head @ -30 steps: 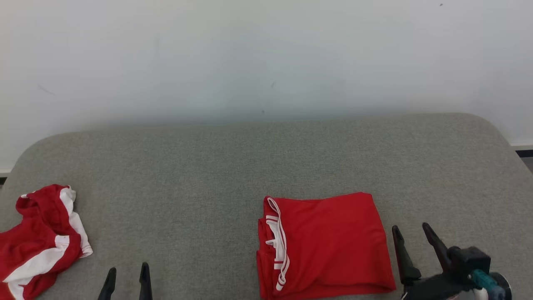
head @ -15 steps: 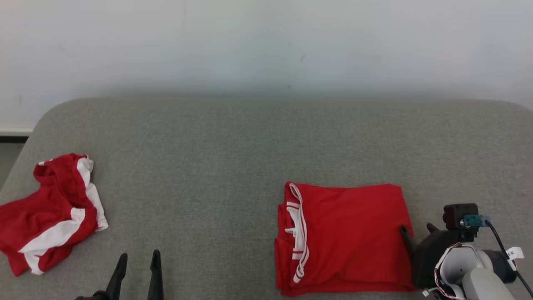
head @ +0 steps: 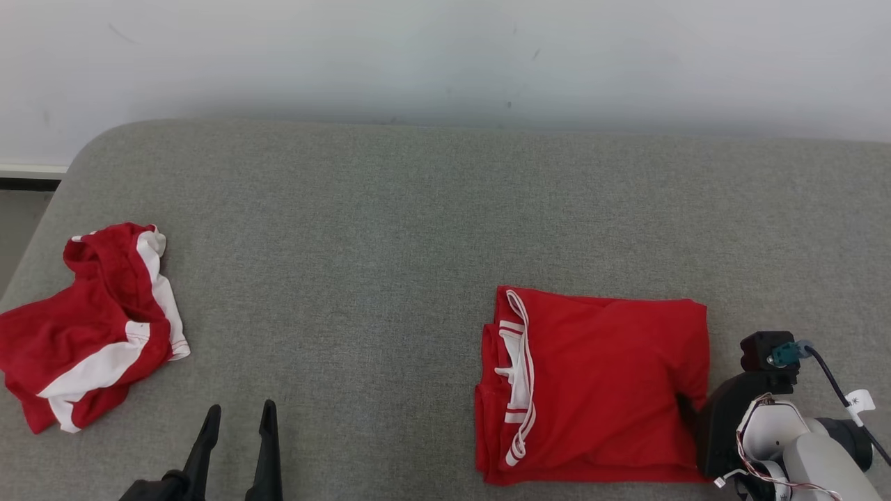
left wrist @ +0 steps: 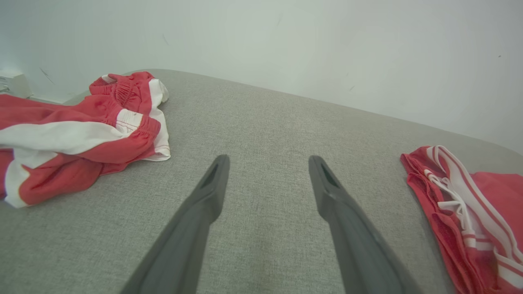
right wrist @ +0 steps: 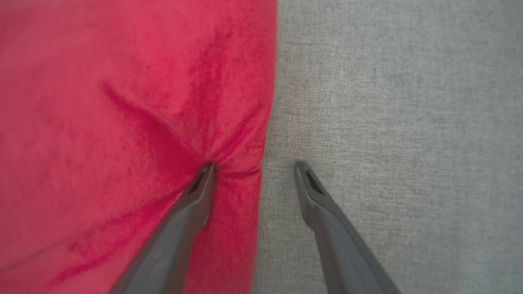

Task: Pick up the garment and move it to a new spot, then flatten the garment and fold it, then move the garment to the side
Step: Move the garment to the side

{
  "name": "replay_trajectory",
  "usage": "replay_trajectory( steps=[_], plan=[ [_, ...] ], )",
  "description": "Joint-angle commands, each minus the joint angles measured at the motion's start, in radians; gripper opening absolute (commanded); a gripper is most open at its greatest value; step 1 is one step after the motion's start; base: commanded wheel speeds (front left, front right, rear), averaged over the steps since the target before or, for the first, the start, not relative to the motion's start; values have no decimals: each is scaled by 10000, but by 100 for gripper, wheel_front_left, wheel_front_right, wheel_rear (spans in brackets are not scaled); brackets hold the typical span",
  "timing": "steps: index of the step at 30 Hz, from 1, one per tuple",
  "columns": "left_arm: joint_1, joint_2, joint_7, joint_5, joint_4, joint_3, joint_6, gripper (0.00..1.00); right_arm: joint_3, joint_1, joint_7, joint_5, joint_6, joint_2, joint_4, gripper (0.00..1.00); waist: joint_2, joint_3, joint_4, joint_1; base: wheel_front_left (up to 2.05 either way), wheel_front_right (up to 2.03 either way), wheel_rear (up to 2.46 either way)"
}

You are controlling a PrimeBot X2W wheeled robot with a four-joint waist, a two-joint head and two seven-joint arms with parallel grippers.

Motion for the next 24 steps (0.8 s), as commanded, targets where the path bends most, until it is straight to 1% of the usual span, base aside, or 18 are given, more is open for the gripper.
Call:
replay_trajectory(
  steps=[1, 2, 4, 11, 15, 18, 19, 20, 24],
  plan=[
    [-112, 1, -4, -8, -43, -2, 9, 100, 357, 481, 377, 143, 44, 277, 424, 35, 1, 28, -22, 0, 0, 0, 0],
    [-138, 1, -4, -21, -43, -14, 26, 100, 494, 481, 451, 221, 49, 233, 371, 0, 1, 50, -28, 0, 0, 0, 0],
    [-196, 1, -4, -41, -45, -43, 46, 100, 723, 477, 538, 261, 47, 67, 264, 0, 1, 111, -38, 0, 0, 0, 0],
    [-436, 1, -4, -96, -76, -129, 49, 100, 1453, 30, 350, 418, 12, -479, -43, 0, 1, 345, 12, 0, 0, 0, 0],
    [-570, 1, -4, -60, -170, -106, 65, 100, 2482, -555, 405, 262, 12, -1003, -341, 0, 1, 514, -74, 0, 0, 0, 0],
    [-683, 1, -4, -19, -337, -15, 64, 100, 3490, -1231, 459, 221, 12, -1548, -697, 0, 1, 688, -353, 0, 0, 0, 0],
    [-683, 1, -4, -19, -337, -15, 64, 100, 3490, -1231, 459, 221, 12, -1548, -697, 0, 1, 688, -353, 0, 0, 0, 0],
    [-707, -2, -4, -11, -394, -1, 51, 100, 3826, -1471, 480, 217, 12, -1747, -804, 0, 1, 754, -471, 0, 0, 0, 0],
    [-804, 1, -4, 67, -713, 193, 36, 100, 5024, -2711, 351, 386, 12, -2386, -1210, 0, 1, 1186, -1262, 0, 0, 0, 0]
  ],
)
